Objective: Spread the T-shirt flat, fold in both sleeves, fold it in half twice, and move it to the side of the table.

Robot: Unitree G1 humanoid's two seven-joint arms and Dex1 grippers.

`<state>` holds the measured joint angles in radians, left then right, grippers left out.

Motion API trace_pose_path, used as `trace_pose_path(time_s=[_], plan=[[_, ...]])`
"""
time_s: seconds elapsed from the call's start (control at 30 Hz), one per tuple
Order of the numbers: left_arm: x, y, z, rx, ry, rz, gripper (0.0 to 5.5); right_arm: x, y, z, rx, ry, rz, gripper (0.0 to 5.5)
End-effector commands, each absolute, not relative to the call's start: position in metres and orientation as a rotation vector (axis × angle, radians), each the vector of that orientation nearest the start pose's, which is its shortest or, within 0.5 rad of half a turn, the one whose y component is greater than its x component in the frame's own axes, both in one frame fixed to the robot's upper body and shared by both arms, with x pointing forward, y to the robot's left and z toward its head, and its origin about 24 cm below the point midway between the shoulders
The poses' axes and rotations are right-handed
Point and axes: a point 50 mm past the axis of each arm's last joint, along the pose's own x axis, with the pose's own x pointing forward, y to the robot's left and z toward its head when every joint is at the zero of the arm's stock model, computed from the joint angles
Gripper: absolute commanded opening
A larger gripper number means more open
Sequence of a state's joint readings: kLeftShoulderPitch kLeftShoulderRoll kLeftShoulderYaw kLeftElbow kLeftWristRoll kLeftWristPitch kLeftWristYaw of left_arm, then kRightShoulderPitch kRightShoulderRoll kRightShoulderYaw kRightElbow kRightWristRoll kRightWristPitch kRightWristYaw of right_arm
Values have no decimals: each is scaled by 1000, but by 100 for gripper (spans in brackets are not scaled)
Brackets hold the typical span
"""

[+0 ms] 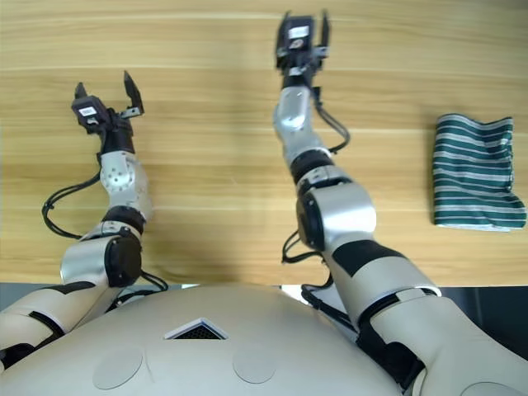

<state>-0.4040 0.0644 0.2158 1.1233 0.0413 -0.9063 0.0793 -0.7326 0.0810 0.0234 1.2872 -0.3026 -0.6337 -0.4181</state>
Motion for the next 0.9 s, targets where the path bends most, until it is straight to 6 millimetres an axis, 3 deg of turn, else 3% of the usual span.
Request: trace_pose_path(time_s=[0.03, 0.17, 0.3, 0.43, 0.7, 0.9], plan=[[263, 131, -32, 101, -112, 17, 507, 295, -75, -18, -331, -76, 128, 324], [248, 104, -47, 141, -56, -76, 507, 274, -101, -41, -436, -34, 74, 324], [256, 92, -44, 155, -38, -97, 436, 286, -104, -33, -396, -13, -9, 324], [259, 97, -47, 100, 19, -64, 371, 288, -102, -30, -391, -34, -22, 324], [263, 97, -49, -35, 65, -82, 371, 291, -119, -31, -438, -18, -54, 324], [262, 98, -49, -51, 60, -76, 367, 291, -125, -29, -436, -32, -68, 411]])
